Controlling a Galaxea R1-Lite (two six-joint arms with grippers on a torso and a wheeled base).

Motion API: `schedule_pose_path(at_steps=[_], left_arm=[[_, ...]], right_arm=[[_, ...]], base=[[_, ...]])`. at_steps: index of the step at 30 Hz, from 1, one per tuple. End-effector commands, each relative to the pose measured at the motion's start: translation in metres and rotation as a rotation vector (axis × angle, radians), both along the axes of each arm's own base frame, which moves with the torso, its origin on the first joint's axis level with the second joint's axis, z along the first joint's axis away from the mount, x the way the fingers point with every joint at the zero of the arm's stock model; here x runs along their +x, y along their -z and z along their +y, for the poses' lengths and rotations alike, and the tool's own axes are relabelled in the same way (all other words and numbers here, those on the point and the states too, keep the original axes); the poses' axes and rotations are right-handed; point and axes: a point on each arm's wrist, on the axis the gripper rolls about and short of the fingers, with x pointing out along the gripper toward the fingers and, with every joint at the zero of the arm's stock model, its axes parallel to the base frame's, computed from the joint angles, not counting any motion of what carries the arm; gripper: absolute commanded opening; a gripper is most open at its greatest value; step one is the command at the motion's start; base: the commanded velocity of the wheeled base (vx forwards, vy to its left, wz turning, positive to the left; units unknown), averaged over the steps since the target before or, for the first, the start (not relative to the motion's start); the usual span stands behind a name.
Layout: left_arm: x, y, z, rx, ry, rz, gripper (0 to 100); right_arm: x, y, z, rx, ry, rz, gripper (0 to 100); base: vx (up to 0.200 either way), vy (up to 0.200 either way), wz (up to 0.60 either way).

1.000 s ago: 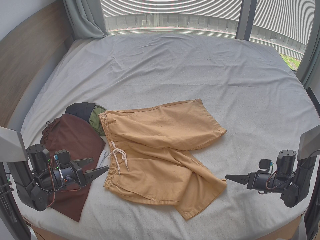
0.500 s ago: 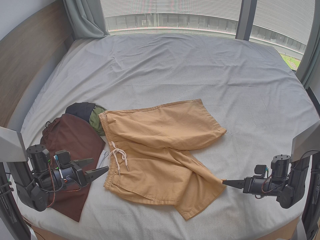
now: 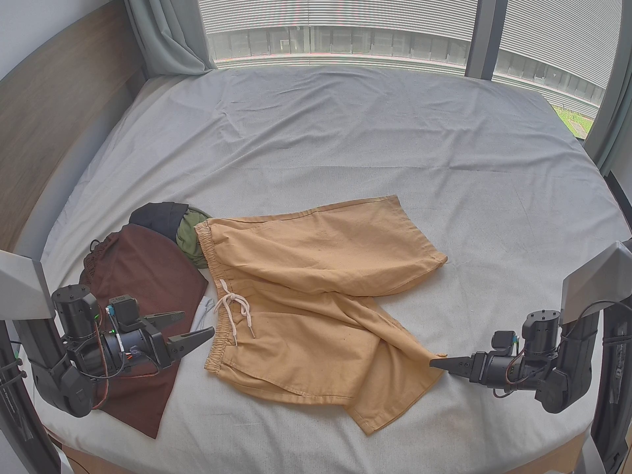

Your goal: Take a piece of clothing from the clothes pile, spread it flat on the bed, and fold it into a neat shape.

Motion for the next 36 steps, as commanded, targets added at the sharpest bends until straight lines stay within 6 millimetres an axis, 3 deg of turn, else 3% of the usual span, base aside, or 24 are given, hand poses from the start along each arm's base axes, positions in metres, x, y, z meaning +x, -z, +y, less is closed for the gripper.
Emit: schedule_pose_path(at_steps=[1, 16, 23, 36], left_arm=[[0.000, 0.000, 0.000, 0.000, -0.001, -0.002, 100], [0.001, 0.001, 0.000, 0.003, 0.002, -0.002, 100], [0.001, 0.001, -0.001, 0.004, 0.005, -0.001, 100], [0.001, 0.003, -0.001, 0.006, 0.008, 0.004, 100]], right_arm=[[0.002, 0.001, 0.007, 0.017, -0.015, 0.012, 100], [0.017, -0.006, 0.021, 0.081, 0.024, 0.009, 100], [0.020, -0.031, 0.019, 0.134, 0.055, -0.039, 100], [0.021, -0.028, 0.017, 0.117, 0.086, -0.036, 100]], base=[[0.000, 0.000, 0.00], [0.000, 0.000, 0.00], [0.000, 0.000, 0.00], [0.000, 0.000, 0.00]])
